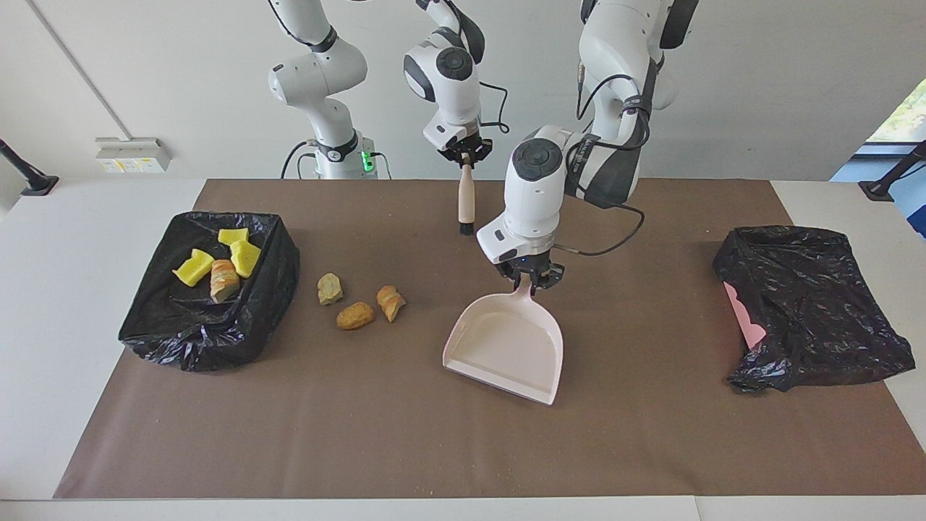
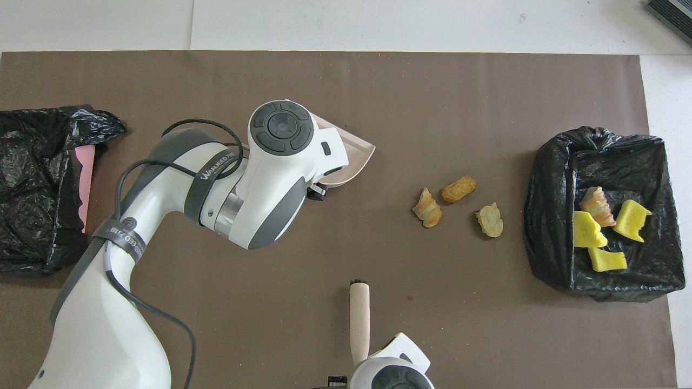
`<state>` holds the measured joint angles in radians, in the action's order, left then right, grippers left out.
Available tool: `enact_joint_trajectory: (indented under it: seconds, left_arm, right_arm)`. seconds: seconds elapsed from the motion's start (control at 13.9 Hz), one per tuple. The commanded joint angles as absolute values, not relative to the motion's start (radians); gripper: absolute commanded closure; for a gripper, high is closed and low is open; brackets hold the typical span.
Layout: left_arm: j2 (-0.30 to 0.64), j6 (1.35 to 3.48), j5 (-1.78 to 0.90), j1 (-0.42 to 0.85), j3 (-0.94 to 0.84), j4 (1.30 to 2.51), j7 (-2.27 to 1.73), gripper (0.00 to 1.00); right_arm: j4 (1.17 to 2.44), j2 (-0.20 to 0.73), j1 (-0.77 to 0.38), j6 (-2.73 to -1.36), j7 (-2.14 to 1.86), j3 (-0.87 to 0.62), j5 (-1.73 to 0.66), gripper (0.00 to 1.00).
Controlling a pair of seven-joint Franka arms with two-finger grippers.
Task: Sweep and dump trash in bin
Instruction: 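Sweep the bread into the dustpan with the right gripper while the left gripper holds it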
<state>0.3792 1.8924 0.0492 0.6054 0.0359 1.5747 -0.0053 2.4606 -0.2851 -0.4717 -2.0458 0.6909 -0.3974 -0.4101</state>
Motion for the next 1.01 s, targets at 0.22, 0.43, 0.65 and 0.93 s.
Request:
enact_joint_trajectory:
  seconds: [0.22, 0.43, 0.65, 0.93]
  left_arm:
    - [0.331, 1.861, 0.066, 0.566, 0.031, 1.656, 0.436, 1.00]
    - [0.289, 1.919, 0.072, 0.600, 0.026, 1.747, 0.570, 1.00]
    - [0.278, 1.988, 0.118, 0.629, 0.029, 1.795, 0.575, 1.00]
    - [0.282, 2.054, 0.135, 0.655, 0.028, 1.822, 0.577, 1.00]
  right_arm:
    - [2.407, -0.374, -0.208, -1.842, 0.484, -0.397, -0.322, 1.00]
    - [2.359, -0.319, 0.002, -1.848, 0.262, -0.400, -0.238, 1.00]
    - [2.248, -0.201, 0.153, -1.850, 0.125, -0.402, -0.074, 1.00]
    - [2.186, -0.052, 0.210, -1.910, 0.124, -0.400, 0.108, 1.00]
